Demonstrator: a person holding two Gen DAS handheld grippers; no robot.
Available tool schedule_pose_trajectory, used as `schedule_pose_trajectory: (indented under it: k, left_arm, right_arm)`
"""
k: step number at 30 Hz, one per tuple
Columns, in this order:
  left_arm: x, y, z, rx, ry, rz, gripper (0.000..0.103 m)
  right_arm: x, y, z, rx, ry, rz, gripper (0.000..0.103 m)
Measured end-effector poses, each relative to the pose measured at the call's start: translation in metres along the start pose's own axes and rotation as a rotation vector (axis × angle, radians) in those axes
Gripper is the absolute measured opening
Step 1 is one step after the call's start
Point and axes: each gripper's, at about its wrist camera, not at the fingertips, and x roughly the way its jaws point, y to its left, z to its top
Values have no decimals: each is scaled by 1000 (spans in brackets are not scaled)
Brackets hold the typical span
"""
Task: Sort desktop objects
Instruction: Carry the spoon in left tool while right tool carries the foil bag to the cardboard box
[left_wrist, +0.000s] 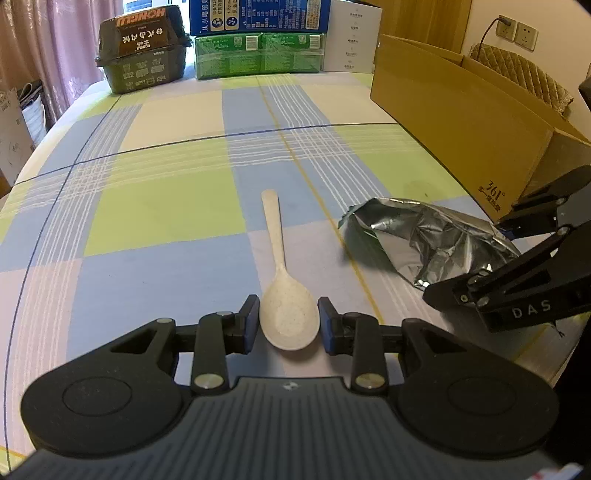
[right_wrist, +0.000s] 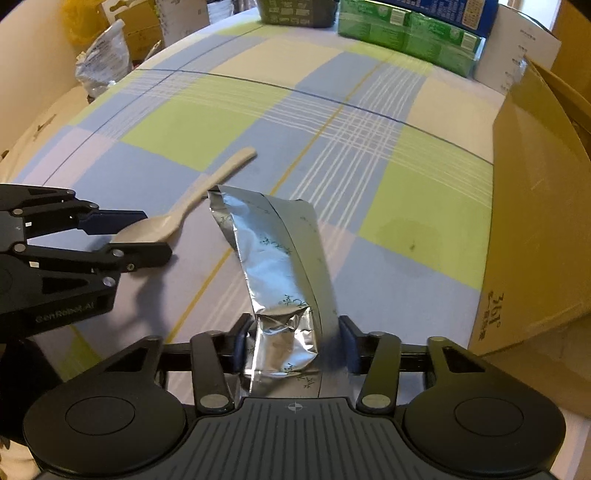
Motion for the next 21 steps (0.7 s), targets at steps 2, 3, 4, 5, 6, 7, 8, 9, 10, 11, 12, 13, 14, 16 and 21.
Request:
schedule_pose_trajectory:
  k: [2, 3, 4, 5, 6, 7, 8, 9, 10, 11, 12, 13, 14, 16, 21]
  left_arm:
    - [-1, 1, 0, -3, -5, 0, 28]
    - [-2, 1, 0, -4, -8, 1, 28]
    - [-3, 2, 0, -5, -12, 2, 28]
    - [-4, 2, 0, -7, -15, 2, 28]
    - [-4, 2, 1, -8, -16, 1, 28]
    - [-4, 2, 1, -8, -17, 0, 28]
    - [-5, 2, 1, -9, -19, -1, 28]
    - [-6, 1, 1, -9, -22, -2, 28]
    - [-7, 1, 1, -8, -25, -4, 28]
    - [-8, 0, 2, -6, -28, -5, 28]
    - [-8, 0, 2, -5, -30, -4, 28]
    - [-8, 0, 2, -5, -32, -3, 28]
    - [-9, 0, 2, -7, -33, -2, 28]
    - [-10, 0, 2, -9, -36, 1, 28]
    - [-13, -3, 4, -7, -45, 13, 28]
  right_arm:
    - [0, 0, 0, -3, -4, -8, 41]
    - [-2, 0, -1, 1, -11, -11, 40]
    - [-4, -1, -2, 9, -19, -11, 39]
    - [-6, -1, -4, 20, -28, -12, 39]
    - [-8, -1, -5, 32, -40, -14, 39]
    - [-11, 0, -6, 39, -49, -16, 39]
    - [-14, -1, -5, 49, -60, -19, 39]
    - [-17, -2, -5, 61, -73, -22, 39]
    - [-21, -3, -6, 71, -85, -26, 39]
    - [-24, -4, -5, 80, -96, -29, 39]
    - [-26, -4, -5, 87, -102, -31, 39]
    - [-28, -4, -4, 92, -105, -29, 39]
    - [-30, -4, -3, 94, -107, -30, 39]
    - [-33, -3, -2, 97, -116, -33, 39]
    - [-44, -1, -1, 114, -134, -27, 39]
